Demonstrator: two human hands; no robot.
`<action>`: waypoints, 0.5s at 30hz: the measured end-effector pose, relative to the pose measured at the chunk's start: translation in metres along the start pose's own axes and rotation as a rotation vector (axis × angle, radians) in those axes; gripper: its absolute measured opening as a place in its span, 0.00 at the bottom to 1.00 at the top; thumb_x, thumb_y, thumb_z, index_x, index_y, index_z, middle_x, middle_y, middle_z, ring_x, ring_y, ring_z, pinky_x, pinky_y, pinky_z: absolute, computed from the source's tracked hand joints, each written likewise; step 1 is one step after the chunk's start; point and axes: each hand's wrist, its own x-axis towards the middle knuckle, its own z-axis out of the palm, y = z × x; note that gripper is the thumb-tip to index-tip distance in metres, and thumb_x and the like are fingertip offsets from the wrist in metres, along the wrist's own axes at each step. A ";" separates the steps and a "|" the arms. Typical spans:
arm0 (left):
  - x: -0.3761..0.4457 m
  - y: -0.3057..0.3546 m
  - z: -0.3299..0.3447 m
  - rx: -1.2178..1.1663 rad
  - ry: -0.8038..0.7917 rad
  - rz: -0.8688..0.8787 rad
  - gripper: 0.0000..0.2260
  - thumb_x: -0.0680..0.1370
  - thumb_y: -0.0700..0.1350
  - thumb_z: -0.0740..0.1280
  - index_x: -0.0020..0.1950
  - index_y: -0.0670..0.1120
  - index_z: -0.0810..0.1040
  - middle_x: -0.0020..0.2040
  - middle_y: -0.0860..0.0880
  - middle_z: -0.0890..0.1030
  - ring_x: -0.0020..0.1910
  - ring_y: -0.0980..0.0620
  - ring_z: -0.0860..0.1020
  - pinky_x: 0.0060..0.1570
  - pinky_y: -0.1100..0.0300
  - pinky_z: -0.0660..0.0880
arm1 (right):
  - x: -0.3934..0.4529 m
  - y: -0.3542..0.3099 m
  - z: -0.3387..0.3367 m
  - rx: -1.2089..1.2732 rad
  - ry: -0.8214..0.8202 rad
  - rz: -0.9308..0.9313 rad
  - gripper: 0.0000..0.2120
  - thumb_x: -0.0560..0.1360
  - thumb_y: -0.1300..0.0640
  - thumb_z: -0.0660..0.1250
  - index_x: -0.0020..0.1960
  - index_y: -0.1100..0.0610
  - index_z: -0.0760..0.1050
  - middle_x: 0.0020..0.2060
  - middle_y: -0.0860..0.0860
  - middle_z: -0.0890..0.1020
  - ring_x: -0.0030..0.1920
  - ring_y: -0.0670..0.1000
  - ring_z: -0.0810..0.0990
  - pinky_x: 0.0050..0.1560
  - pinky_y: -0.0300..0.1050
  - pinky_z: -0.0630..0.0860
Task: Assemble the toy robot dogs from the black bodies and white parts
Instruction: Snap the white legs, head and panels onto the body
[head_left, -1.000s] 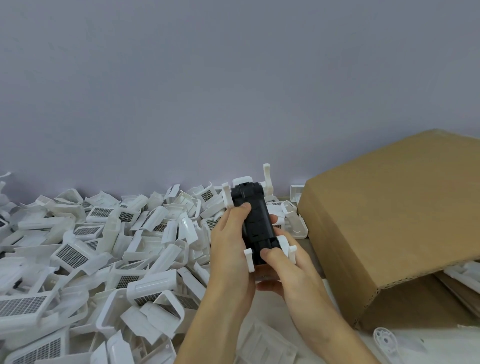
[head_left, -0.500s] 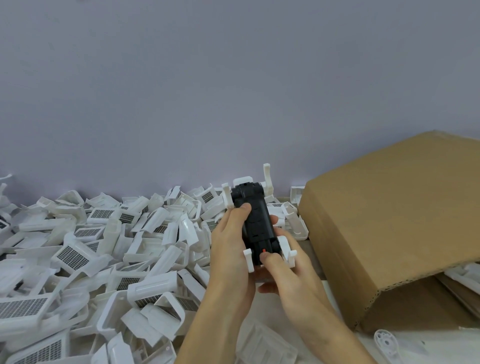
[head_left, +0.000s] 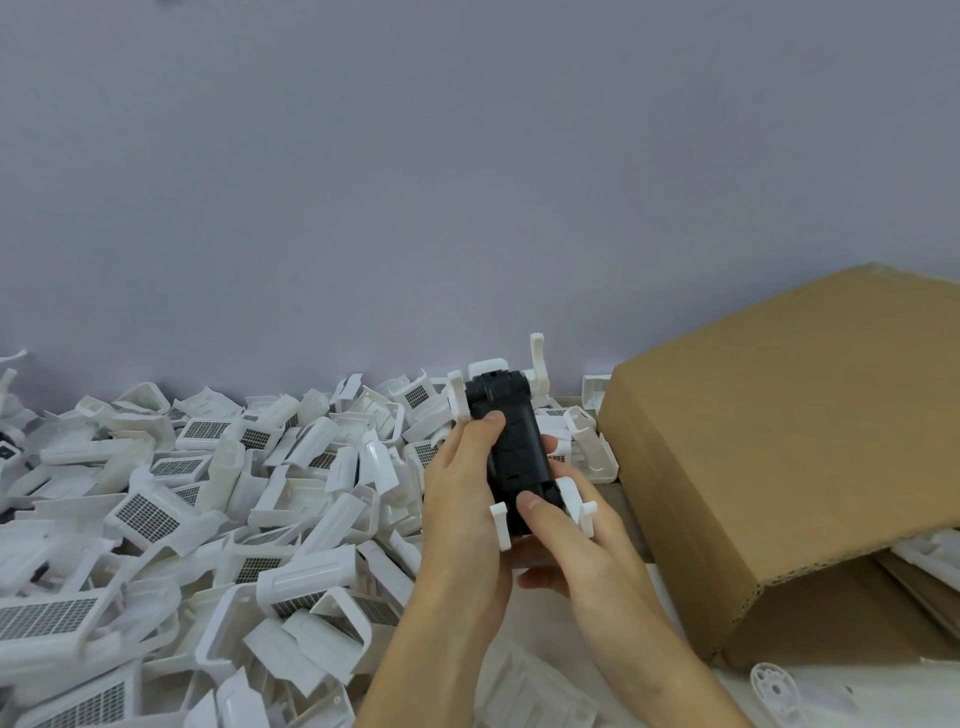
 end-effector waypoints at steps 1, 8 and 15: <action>0.000 0.000 0.000 -0.005 -0.001 0.001 0.20 0.79 0.53 0.64 0.61 0.39 0.80 0.46 0.43 0.84 0.42 0.44 0.79 0.36 0.55 0.75 | 0.000 0.000 0.000 0.002 0.002 -0.003 0.16 0.80 0.53 0.66 0.48 0.29 0.79 0.44 0.43 0.86 0.44 0.44 0.85 0.39 0.34 0.77; 0.002 0.002 0.001 -0.109 0.067 -0.057 0.18 0.80 0.54 0.61 0.49 0.42 0.85 0.44 0.42 0.84 0.38 0.45 0.81 0.42 0.52 0.78 | 0.002 0.007 0.003 0.031 0.063 -0.015 0.13 0.75 0.48 0.68 0.57 0.34 0.76 0.52 0.45 0.85 0.52 0.49 0.84 0.54 0.50 0.79; 0.009 0.003 -0.002 -0.159 0.209 0.149 0.09 0.81 0.43 0.68 0.57 0.41 0.84 0.49 0.43 0.86 0.45 0.48 0.84 0.48 0.53 0.81 | 0.000 0.002 -0.005 -0.093 0.304 -0.255 0.20 0.74 0.57 0.65 0.63 0.40 0.73 0.57 0.40 0.79 0.56 0.43 0.80 0.49 0.37 0.77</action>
